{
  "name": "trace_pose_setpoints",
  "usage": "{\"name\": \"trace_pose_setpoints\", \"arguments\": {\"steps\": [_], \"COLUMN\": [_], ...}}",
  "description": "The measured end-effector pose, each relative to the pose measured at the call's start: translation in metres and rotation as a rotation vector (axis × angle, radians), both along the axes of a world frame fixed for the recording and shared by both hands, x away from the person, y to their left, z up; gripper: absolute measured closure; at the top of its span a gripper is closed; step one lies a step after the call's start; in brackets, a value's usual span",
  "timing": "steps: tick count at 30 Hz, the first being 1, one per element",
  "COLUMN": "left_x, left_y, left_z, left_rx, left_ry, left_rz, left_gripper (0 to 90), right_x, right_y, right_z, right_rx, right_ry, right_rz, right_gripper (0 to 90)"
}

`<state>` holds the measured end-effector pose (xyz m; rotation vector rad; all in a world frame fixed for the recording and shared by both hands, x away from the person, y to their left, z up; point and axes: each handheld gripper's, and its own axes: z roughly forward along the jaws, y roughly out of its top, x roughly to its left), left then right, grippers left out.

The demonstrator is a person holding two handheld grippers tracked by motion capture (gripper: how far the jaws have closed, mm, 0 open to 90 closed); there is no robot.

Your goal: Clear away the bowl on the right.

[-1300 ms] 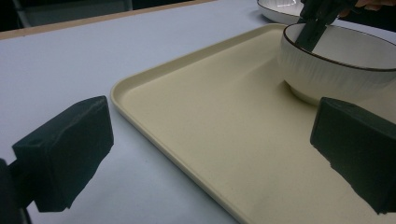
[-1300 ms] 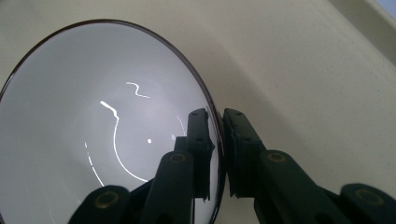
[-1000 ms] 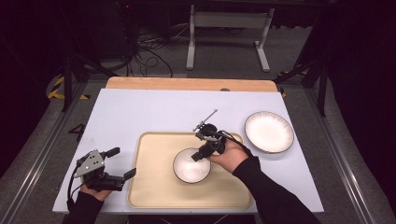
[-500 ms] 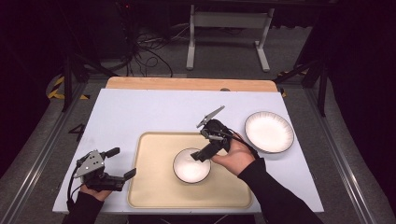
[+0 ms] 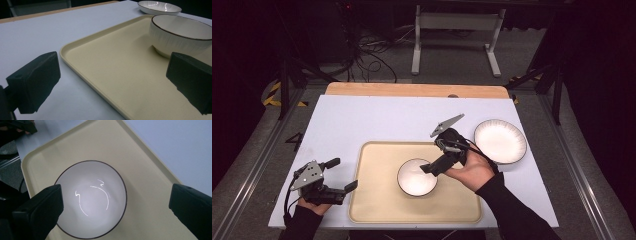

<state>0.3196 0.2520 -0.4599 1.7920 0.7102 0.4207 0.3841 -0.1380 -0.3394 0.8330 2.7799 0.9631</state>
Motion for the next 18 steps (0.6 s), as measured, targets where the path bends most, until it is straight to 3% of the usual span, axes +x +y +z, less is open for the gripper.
{"name": "trace_pose_setpoints", "arguments": {"steps": [13, 18], "left_x": [0.000, 0.000], "left_y": [-0.001, -0.001], "left_z": [0.000, 0.000], "left_rx": [0.003, 0.004], "left_ry": [-0.001, 0.001], "left_rz": [0.000, 0.002], "left_gripper": [0.0, 0.0], "right_x": [-0.015, -0.021], "right_y": [-0.023, -0.039], "right_z": [0.002, 0.001], "right_rx": [0.058, 0.051], "right_ry": [-0.044, -0.078], "right_rz": [-0.004, -0.019], "right_gripper": [0.0, 0.0]}}
